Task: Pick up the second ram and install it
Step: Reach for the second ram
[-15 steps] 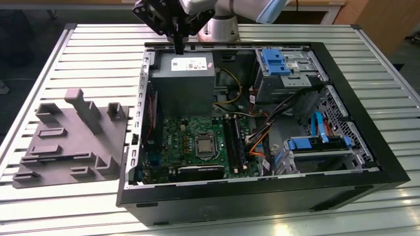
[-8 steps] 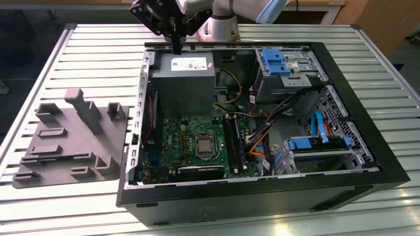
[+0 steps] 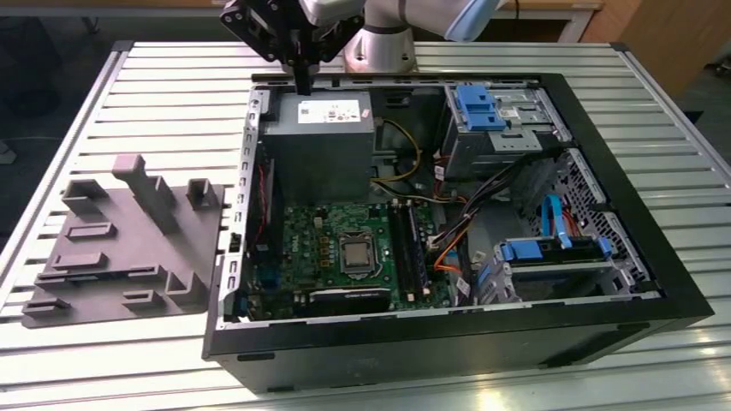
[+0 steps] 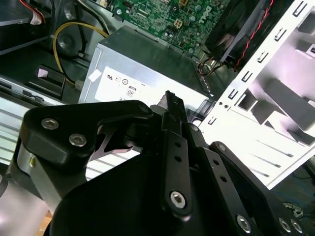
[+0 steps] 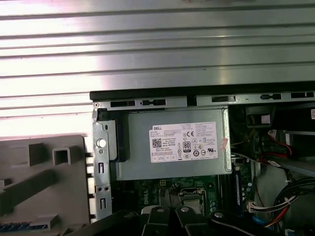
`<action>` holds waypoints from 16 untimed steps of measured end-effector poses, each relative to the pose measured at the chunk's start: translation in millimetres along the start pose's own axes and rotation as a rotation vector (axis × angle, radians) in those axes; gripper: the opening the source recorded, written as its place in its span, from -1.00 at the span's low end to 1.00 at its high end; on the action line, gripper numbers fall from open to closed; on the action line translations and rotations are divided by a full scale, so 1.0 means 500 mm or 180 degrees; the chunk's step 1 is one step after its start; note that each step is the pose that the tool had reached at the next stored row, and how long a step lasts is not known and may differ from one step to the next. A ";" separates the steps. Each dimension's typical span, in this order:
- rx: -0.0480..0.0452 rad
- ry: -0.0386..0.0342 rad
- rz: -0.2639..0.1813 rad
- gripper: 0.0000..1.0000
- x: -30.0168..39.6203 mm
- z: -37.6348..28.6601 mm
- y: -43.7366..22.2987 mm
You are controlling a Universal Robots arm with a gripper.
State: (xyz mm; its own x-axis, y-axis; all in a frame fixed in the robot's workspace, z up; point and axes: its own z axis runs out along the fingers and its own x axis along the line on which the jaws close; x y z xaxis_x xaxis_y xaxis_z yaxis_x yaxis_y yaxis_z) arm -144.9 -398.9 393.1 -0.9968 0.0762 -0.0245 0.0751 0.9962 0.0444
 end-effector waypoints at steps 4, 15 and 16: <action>0.0000 0.0000 0.0000 -0.79 0.005 0.000 0.000; 0.0000 0.0000 0.0000 -0.79 0.017 -0.001 -0.001; 0.0000 0.0000 0.0000 -0.79 0.018 0.000 -0.001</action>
State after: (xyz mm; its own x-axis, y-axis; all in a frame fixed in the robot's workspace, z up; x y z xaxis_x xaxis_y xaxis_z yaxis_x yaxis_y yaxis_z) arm -153.9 -398.9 393.1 -0.9968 0.0763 -0.0245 0.0751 0.9962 0.0444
